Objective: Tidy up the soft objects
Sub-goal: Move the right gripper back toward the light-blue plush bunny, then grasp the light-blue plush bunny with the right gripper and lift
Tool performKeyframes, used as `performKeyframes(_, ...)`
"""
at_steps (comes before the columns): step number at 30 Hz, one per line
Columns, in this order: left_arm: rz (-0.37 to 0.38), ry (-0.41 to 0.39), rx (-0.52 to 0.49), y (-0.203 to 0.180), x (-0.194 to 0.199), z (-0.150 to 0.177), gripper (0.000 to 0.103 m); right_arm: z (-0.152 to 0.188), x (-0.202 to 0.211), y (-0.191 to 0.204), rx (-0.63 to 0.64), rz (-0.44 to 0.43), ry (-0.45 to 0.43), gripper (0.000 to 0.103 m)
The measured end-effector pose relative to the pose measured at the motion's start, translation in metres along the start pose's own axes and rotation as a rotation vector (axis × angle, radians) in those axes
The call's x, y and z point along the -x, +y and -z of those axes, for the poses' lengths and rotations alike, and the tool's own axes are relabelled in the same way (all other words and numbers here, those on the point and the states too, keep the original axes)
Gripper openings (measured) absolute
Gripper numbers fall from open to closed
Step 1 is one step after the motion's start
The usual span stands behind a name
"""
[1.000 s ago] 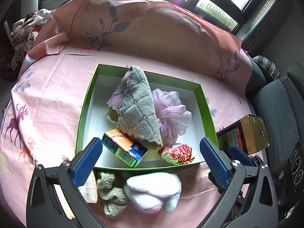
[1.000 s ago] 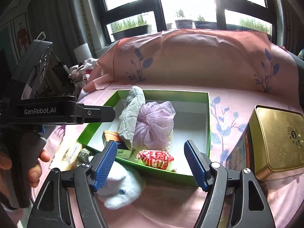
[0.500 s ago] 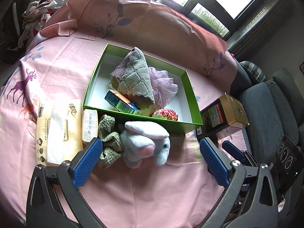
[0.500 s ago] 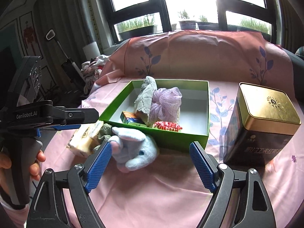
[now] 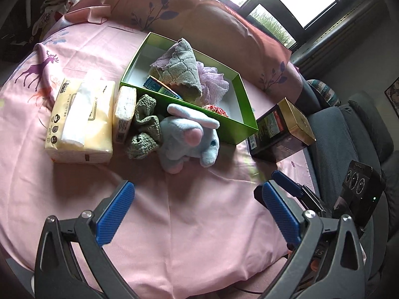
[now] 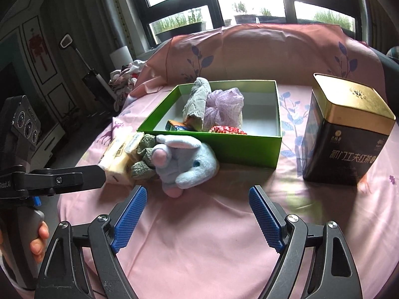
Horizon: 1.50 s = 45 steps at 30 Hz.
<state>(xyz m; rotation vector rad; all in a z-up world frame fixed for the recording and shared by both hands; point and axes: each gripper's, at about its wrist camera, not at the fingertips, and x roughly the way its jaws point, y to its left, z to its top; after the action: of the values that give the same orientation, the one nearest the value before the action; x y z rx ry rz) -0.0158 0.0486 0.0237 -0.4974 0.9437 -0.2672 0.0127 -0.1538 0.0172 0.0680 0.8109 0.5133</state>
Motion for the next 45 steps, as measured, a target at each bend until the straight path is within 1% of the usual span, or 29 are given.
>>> performKeyframes(2,0.012,0.005,-0.003,0.007,-0.002,0.005,0.102,0.007,-0.009,0.001,-0.007,-0.021,0.023,0.085)
performKeyframes(4,0.036,0.029,0.007,0.014,-0.007,0.01,0.102,0.011,-0.02,0.003,-0.001,-0.031,0.042,0.084)
performKeyframes(7,0.129,0.088,0.056,0.028,-0.017,0.018,0.102,0.008,-0.034,0.004,-0.003,-0.042,0.048,0.085)
performKeyframes(8,0.13,0.096,0.069,0.031,-0.019,0.02,0.102,0.006,-0.039,0.004,-0.006,-0.048,0.044,0.084)
performKeyframes(11,0.093,0.088,0.089,0.039,-0.022,0.022,0.102,-0.003,-0.053,-0.001,-0.026,-0.046,0.035,0.085)
performKeyframes(13,0.1,0.101,0.114,0.045,-0.025,0.019,0.102,-0.01,-0.063,-0.007,-0.051,-0.051,0.038,0.084)
performKeyframes(15,0.08,0.098,0.104,0.047,-0.025,0.016,0.102,-0.016,-0.071,-0.013,-0.084,-0.068,0.039,0.085)
performKeyframes(17,0.052,0.092,0.078,0.046,-0.025,0.013,0.102,-0.023,-0.081,-0.018,-0.117,-0.106,0.044,0.084)
performKeyframes(20,0.058,0.09,0.078,0.049,-0.028,0.008,0.102,-0.029,-0.105,-0.024,-0.146,-0.138,0.101,0.084)
performKeyframes(22,0.058,0.091,0.083,0.05,-0.03,0.005,0.102,-0.027,-0.122,-0.025,-0.152,-0.141,0.143,0.084)
performKeyframes(23,0.056,0.09,0.084,0.051,-0.031,0.004,0.102,-0.025,-0.129,-0.026,-0.162,-0.154,0.157,0.084)
performKeyframes(24,0.054,0.09,0.086,0.052,-0.031,0.003,0.102,-0.023,-0.131,-0.027,-0.183,-0.183,0.148,0.081)
performKeyframes(25,0.051,0.089,0.088,0.053,-0.032,0.002,0.102,-0.021,-0.131,-0.028,-0.202,-0.217,0.138,0.076)
performKeyframes(27,0.046,0.088,0.094,0.055,-0.033,0.0,0.102,-0.019,-0.127,-0.028,-0.213,-0.215,0.117,0.066)
performKeyframes(29,0.041,0.095,0.1,0.056,-0.035,0.0,0.102,-0.016,-0.119,-0.028,-0.211,-0.227,0.099,0.06)
performKeyframes(31,0.042,0.095,0.104,0.056,-0.036,-0.001,0.102,-0.012,-0.106,-0.026,-0.201,-0.224,0.088,0.059)
performKeyframes(33,0.051,0.096,0.106,0.054,-0.035,0.0,0.102,-0.005,-0.089,-0.028,-0.223,-0.257,0.071,0.059)
performKeyframes(36,0.084,0.112,0.105,0.047,-0.039,0.002,0.102,0.012,-0.065,-0.033,-0.243,-0.251,0.09,0.059)
performKeyframes(38,0.112,0.133,0.089,0.036,-0.043,0.005,0.102,0.026,-0.054,-0.039,-0.275,-0.254,0.124,0.059)
performKeyframes(41,0.158,0.174,0.046,0.015,-0.052,0.014,0.102,0.047,-0.041,-0.047,-0.329,-0.231,0.16,0.061)
performKeyframes(43,0.182,0.197,0.001,-0.002,-0.057,0.02,0.102,0.062,-0.035,-0.053,-0.366,-0.237,0.173,0.062)
performKeyframes(45,0.179,0.223,-0.052,-0.019,-0.064,0.026,0.102,0.067,-0.034,-0.058,-0.385,-0.24,0.178,0.066)
